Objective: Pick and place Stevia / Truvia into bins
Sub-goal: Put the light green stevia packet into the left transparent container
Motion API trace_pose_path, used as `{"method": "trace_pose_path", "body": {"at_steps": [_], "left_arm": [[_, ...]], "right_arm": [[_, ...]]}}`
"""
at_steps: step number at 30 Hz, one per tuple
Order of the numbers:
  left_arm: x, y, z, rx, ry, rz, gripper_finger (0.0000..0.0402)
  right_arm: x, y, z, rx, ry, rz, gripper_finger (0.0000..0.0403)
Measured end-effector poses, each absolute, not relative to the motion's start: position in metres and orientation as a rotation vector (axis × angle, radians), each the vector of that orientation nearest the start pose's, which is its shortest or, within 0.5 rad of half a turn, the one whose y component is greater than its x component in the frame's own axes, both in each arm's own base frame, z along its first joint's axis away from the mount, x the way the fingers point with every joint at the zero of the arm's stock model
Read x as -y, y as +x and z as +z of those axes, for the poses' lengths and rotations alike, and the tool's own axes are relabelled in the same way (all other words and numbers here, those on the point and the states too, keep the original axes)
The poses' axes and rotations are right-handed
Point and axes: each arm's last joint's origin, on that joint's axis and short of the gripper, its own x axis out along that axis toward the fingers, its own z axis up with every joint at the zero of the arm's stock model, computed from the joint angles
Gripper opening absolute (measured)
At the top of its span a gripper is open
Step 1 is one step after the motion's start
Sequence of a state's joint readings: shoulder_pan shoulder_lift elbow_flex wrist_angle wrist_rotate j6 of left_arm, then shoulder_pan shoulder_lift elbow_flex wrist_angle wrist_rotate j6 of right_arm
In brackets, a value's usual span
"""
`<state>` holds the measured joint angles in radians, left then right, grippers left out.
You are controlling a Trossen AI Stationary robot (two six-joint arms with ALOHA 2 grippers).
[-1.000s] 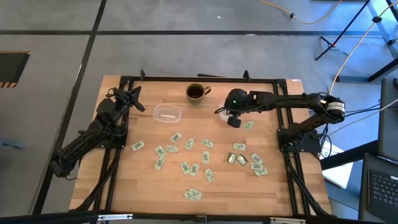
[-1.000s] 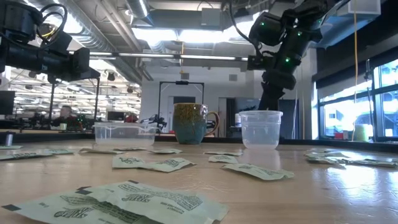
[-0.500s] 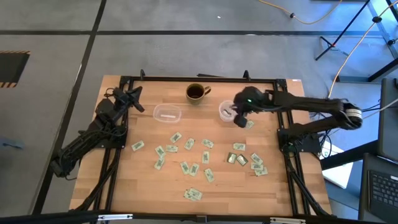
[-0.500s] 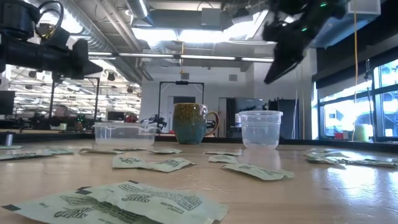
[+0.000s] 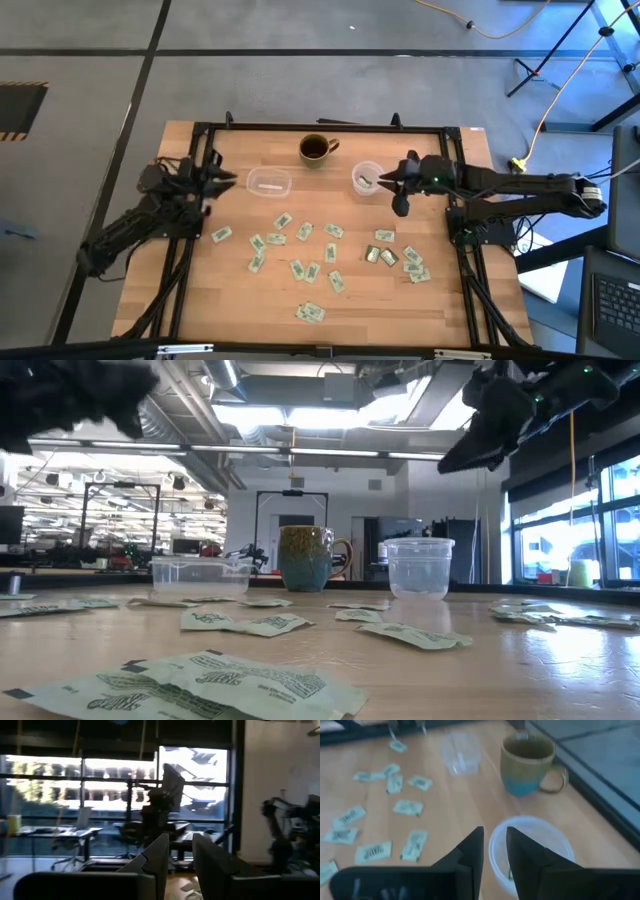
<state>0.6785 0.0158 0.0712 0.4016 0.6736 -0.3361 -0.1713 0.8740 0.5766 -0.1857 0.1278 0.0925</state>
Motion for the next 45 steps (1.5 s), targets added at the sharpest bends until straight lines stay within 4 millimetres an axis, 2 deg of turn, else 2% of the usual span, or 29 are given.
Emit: {"method": "trace_pose_path", "body": {"at_steps": [5, 11, 20, 25, 28, 37, 45], "left_arm": [[-0.028, 0.076, 0.243, 0.226, -0.066, -0.057, 0.0083], [-0.031, 0.095, 0.245, -0.166, -0.180, 0.063, 0.0083], [-0.025, 0.135, 0.231, -0.795, -0.405, 0.141, 0.0082], [-0.018, 0.143, 0.213, -1.191, -0.532, 0.349, 0.0066], [-0.013, 0.148, 0.199, -1.357, -0.570, 0.442, 0.0056], [-0.001, 0.166, 0.167, -1.589, -0.604, 0.534, 0.0050], [0.008, 0.173, 0.153, -1.647, -0.588, 0.584, 0.0050]], "right_arm": [[0.036, 0.185, 0.250, -0.422, 0.082, -0.310, 0.0087], [0.036, 0.185, 0.250, -0.417, 0.082, -0.311, 0.0087], [0.036, 0.185, 0.250, -0.418, 0.085, -0.312, 0.0087], [0.036, 0.186, 0.249, -0.426, 0.084, -0.312, 0.0087], [0.036, 0.187, 0.248, -0.435, 0.084, -0.312, 0.0087], [0.037, 0.190, 0.244, -0.455, 0.082, -0.314, 0.0087], [0.037, 0.190, 0.244, -0.456, 0.082, -0.314, 0.0087]]}}
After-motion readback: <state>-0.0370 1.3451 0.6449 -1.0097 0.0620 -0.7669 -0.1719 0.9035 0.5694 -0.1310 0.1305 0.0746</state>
